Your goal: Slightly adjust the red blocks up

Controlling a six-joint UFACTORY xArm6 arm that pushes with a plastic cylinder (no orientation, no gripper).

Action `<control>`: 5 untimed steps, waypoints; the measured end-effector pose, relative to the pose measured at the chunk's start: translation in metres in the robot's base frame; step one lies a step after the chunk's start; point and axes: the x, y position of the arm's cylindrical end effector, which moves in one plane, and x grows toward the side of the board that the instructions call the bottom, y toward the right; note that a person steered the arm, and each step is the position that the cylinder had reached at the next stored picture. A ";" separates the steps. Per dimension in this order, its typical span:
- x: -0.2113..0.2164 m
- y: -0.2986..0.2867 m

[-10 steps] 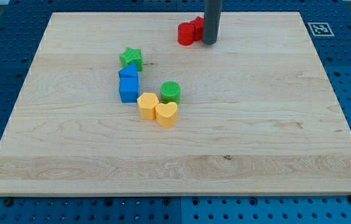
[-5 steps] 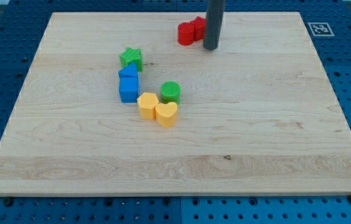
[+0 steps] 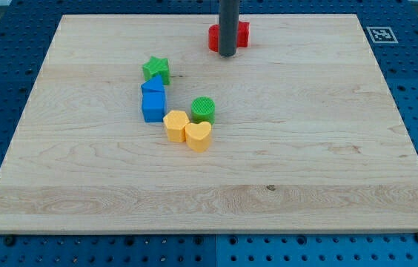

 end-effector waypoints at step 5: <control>0.019 0.002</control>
